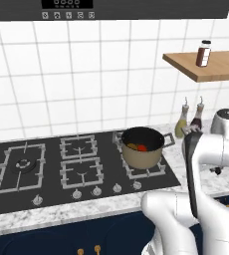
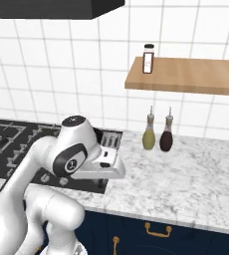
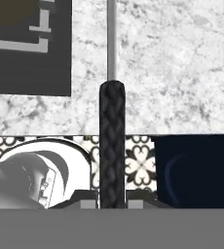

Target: Put the tomato and avocado in the pot. Retrieve the spatula and lightly stir the vegetables in the pot.

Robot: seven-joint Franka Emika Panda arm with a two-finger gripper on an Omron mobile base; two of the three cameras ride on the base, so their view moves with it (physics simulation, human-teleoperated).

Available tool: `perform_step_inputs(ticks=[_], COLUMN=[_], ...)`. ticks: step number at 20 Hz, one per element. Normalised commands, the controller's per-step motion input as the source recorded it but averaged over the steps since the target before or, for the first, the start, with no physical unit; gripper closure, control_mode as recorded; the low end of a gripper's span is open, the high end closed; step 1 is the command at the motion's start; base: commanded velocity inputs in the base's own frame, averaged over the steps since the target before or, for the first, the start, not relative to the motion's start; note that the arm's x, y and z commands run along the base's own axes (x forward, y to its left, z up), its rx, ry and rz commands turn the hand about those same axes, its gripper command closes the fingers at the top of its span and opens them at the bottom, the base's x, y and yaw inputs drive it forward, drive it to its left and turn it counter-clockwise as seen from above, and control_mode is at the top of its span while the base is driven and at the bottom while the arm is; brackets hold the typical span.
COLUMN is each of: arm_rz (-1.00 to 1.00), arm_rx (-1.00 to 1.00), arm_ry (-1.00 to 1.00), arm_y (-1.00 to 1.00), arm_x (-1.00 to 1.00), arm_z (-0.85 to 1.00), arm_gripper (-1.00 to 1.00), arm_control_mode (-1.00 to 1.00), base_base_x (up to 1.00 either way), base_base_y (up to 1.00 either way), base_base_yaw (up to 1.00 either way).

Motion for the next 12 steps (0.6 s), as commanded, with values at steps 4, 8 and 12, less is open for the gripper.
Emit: perform_step_inputs(ticks=[4,8,12], arm_rz=[0.09,0.04,0.0], arm_rx=[-0.02,-0.1,-0.16], arm_ry=[-0.06,0.25,0.38], arm_y=[0.61,0.52,0.27], arm_x=[0.0,0.52,0.97], arm_z=[0.52,0.32,0.0], arm_gripper=[1.0,1.0,1.0], arm_control_mode=[-1.0,-1.0,-1.0], base_base_x=[0.0,0.0,0.0], base_base_y=[0.0,0.0,0.0], base_base_yaw=[0.0,0.0,0.0])
